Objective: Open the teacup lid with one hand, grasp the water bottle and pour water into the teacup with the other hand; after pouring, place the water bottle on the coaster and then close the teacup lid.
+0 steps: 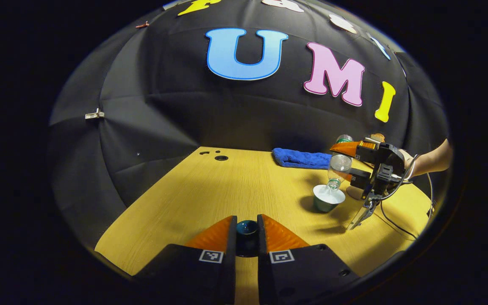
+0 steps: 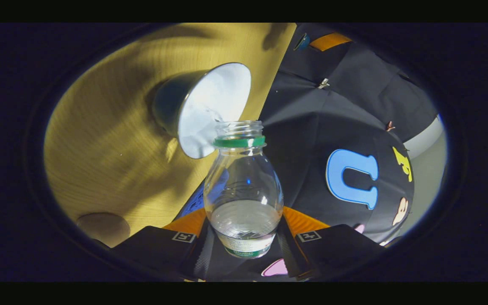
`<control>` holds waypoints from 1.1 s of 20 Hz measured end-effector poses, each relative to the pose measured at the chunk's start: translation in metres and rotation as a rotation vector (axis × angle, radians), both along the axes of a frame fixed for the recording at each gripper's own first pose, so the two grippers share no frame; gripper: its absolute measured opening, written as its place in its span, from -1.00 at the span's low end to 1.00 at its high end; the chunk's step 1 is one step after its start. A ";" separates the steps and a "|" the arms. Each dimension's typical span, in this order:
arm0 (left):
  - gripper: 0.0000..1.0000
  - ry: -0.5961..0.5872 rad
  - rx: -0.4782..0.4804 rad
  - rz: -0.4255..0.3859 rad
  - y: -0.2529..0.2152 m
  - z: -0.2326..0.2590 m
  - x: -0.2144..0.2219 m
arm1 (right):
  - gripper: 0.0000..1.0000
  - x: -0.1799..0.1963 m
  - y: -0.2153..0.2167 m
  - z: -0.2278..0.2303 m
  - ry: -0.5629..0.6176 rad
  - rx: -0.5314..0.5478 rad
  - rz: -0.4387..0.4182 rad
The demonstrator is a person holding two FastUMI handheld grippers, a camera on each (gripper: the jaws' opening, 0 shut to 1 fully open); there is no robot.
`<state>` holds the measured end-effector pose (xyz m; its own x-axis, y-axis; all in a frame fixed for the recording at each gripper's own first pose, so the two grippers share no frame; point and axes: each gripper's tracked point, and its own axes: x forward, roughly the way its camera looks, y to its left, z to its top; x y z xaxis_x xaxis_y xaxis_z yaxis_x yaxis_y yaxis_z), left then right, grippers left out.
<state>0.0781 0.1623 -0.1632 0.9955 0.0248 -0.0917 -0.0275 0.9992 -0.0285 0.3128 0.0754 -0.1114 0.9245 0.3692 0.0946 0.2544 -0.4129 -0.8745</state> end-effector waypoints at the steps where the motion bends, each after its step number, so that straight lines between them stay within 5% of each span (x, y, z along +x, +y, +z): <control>1: -0.50 -0.002 -0.001 -0.001 0.000 -0.001 0.001 | 0.42 0.000 -0.001 -0.001 0.005 -0.002 0.001; 22: -0.50 -0.011 -0.044 0.041 0.000 -0.001 -0.013 | 0.43 0.002 -0.001 0.007 0.016 0.013 -0.049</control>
